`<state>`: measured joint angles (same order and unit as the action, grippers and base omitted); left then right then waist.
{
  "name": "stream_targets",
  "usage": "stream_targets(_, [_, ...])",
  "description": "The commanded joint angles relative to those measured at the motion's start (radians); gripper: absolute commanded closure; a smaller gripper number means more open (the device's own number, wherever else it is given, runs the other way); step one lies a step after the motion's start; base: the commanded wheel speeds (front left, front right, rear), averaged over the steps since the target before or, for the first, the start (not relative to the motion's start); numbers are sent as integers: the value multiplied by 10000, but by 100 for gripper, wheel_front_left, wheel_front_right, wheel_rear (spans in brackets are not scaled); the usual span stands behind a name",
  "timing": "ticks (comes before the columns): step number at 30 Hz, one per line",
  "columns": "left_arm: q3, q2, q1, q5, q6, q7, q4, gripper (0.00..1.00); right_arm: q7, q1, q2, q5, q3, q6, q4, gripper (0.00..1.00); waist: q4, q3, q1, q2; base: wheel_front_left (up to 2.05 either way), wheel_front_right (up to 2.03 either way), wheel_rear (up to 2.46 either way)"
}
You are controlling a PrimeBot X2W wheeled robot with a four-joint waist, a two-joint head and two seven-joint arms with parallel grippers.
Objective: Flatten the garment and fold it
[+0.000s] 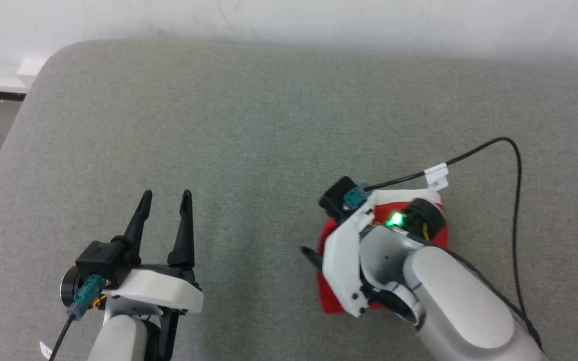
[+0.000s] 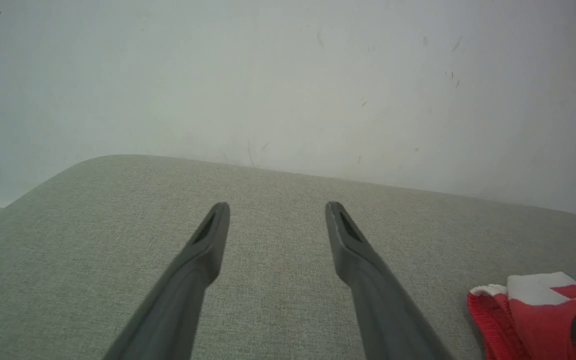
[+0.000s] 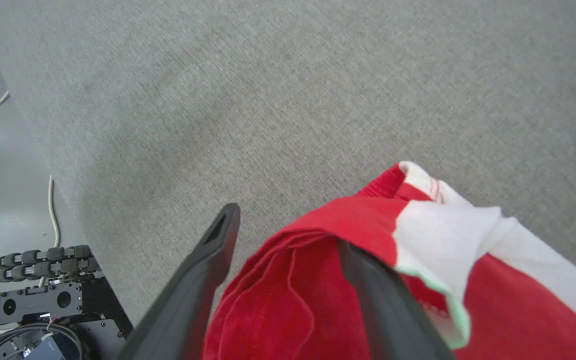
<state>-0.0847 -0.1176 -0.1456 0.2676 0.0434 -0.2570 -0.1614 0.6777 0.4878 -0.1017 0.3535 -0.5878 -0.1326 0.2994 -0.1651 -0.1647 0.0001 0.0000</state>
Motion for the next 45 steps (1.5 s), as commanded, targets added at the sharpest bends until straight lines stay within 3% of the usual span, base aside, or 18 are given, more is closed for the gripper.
stream_targets(1, [35, 5, -17, 49, 53, -47, -39, 0, -242, 239, 96, 137, -202, 19, -124, 0, 124, 65, -1, 0, 0, 0, 0])
stream_targets(10, [64, -54, 9, 40, 78, -47, -87, 0, -1444, 726, -27, 252, -611, 19, -835, 0, 794, 353, -1, 0, 0, 0, 0])
stream_targets(15, [48, -48, 29, 33, 40, -47, -55, 0, -1278, 233, -353, -6, 753, 19, -1087, 0, 1074, 461, -1, 0, 0, 0, 0])
stream_targets(19, [7, -56, 24, 20, 39, -47, -11, 0, -488, -455, -584, -802, 2222, 19, -818, 0, 1165, 424, -1, 0, 0, 0, 0])
stream_targets(23, [-42, -50, -14, 23, 46, -47, 5, 0, 80, -962, -543, -1464, 2792, 19, -586, 0, 1148, 280, -1, 0, 0, 0, 0])
stream_targets(37, [-134, -44, -86, 32, 14, -47, -112, 0, 251, -1393, -363, -1789, 2435, 19, 1049, 0, 716, -67, -1, 0, 0, 0, 0])
stream_targets(38, [-135, -47, -84, 33, 8, -47, -117, 0, 224, -1366, -372, -1761, 2442, 19, 1132, 71, 713, -69, -1, 0, 0, 0, 0])
stream_targets(39, [-130, -51, -77, 37, 0, -47, -118, 0, 170, -1329, -385, -1725, 2439, 19, 1189, 100, 719, -71, -1, 0, 0, 0, 0])
stream_targets(45, [-35, -128, 50, 69, -81, -47, 1, 0, -3, -896, -782, -1406, 1841, 19, 1125, 100, 1314, -95, -1, 0, 0, 0, 0])
